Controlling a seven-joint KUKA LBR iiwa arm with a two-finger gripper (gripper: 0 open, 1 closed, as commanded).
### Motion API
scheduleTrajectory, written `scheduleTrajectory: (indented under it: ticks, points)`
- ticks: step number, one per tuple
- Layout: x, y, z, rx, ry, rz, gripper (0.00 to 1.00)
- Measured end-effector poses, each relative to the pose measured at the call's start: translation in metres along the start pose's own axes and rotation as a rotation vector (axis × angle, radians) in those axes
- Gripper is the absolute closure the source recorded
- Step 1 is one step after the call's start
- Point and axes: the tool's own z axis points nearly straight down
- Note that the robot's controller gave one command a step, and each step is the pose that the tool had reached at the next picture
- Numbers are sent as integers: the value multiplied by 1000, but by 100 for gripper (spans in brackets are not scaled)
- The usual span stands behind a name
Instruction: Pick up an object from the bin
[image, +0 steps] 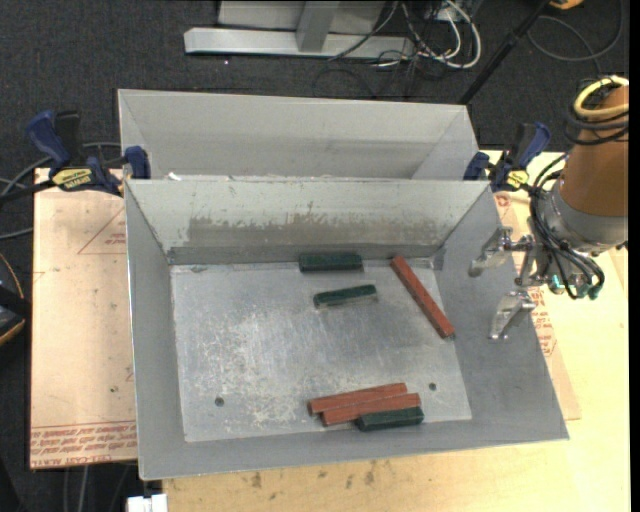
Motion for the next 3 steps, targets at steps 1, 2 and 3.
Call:
scheduleTrajectory:
  ticks: [1,2,3]
  points:
    - [-2,1,-5,2,-8,-3,0]
    - [40,20,38,4,-15,-6,0]
    - [51,35,84,1,-2,-33,0]
